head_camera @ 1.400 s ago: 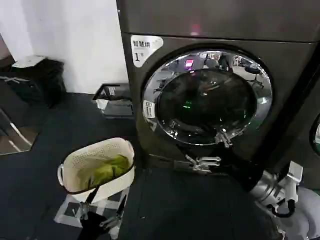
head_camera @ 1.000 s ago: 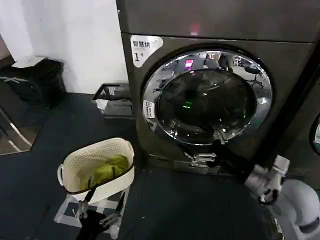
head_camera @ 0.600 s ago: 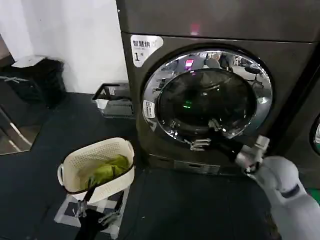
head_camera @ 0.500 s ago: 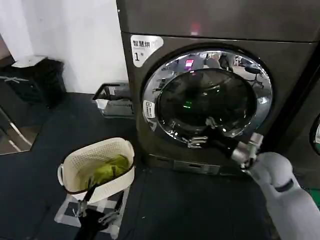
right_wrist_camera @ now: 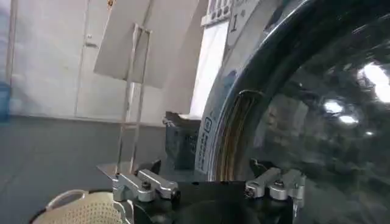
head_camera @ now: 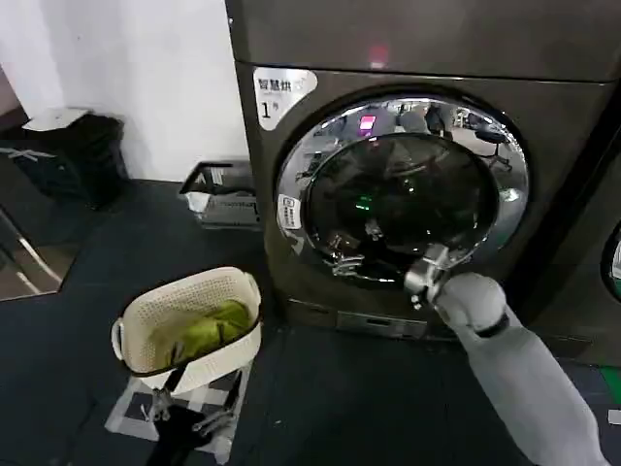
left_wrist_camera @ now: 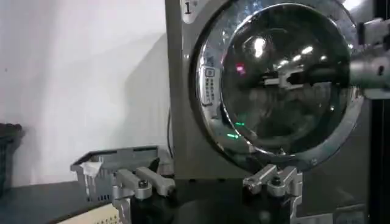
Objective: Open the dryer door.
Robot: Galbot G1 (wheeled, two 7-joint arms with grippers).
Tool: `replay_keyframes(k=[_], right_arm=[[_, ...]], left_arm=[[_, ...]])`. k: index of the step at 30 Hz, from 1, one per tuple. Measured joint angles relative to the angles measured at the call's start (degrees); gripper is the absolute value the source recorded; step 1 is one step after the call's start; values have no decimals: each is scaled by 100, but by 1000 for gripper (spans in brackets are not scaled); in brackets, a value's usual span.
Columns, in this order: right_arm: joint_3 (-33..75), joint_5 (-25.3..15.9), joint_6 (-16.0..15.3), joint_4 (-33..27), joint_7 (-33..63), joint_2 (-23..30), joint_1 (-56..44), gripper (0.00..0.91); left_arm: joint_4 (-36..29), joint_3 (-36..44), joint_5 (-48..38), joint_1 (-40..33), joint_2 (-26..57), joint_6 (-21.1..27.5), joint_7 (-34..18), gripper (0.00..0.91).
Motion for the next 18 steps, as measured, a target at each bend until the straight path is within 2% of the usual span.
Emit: replay_keyframes(k=[10,18], right_arm=[[-305,-79,-1,-300,33,196,287,907],[-458,-146,-9,-508,62,386,457,907]], left_arm=[[-124,162,255,33,-15,365,-108,907],[-169,157,245,32,-20,389,-131,907]])
